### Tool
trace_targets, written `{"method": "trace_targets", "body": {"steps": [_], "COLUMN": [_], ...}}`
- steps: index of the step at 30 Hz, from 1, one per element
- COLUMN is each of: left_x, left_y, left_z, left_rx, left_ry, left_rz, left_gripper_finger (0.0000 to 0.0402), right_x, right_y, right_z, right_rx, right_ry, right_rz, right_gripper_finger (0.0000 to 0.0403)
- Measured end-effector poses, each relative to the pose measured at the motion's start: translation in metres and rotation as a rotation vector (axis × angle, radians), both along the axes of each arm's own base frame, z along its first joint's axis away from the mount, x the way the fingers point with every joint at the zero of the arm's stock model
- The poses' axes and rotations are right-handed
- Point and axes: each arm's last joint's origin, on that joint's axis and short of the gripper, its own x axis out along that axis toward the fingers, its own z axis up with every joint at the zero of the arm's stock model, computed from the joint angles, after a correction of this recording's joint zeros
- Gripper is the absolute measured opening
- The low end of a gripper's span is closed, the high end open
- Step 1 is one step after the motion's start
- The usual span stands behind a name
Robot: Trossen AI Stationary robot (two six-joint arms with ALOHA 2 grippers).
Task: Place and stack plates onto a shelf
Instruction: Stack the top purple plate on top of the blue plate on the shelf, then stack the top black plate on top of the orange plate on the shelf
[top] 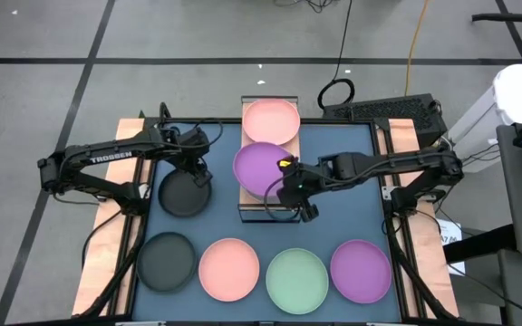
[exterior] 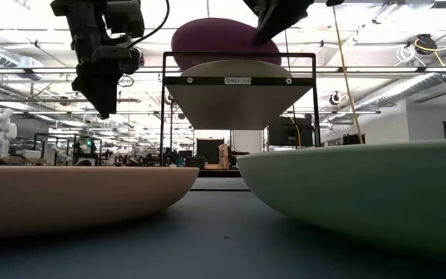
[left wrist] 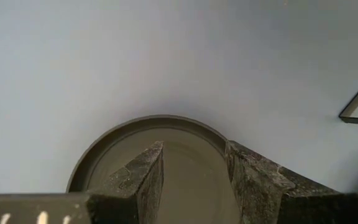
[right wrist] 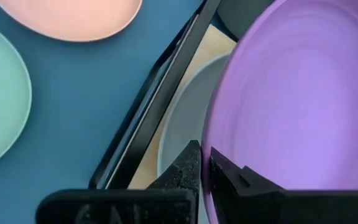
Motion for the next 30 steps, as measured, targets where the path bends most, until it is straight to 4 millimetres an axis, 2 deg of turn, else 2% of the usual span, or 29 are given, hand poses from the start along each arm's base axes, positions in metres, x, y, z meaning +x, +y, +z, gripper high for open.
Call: {"method": "trace_targets", "body": {"steps": [7, 19, 24, 30], "left_x": [-0.001, -0.004, -0.008, -0.020], "left_y": [0.000, 0.006, 0.012, 0.016], "left_z": [0.000, 0.000, -0.001, -0.025], "left_rx": [-0.001, 0.028, -0.026, -0.164], "left_ry": [0.007, 0.027, 0.014, 0.032], "left_rz": [-0.003, 0.041, 0.041, 0.038], "left_gripper_finger": [0.0175, 0.0175, 0.0175, 0.0175], "right_x": [-0.001, -0.002, -0.008, -0.021], "right_y": [0.000, -0.001, 0.001, 0.007], "right_z": [-0.003, -0.004, 0.004, 0.018], "right_rx": [-0.017, -0.037, -0.033, -0.009], "right_ry": [0.033, 0.048, 0.019, -0.029], "right_rz": [0.018, 0.003, 0.007, -0.039], "right_gripper_finger": [0.0009, 0.0069, 0.0085, 0.0091]}}
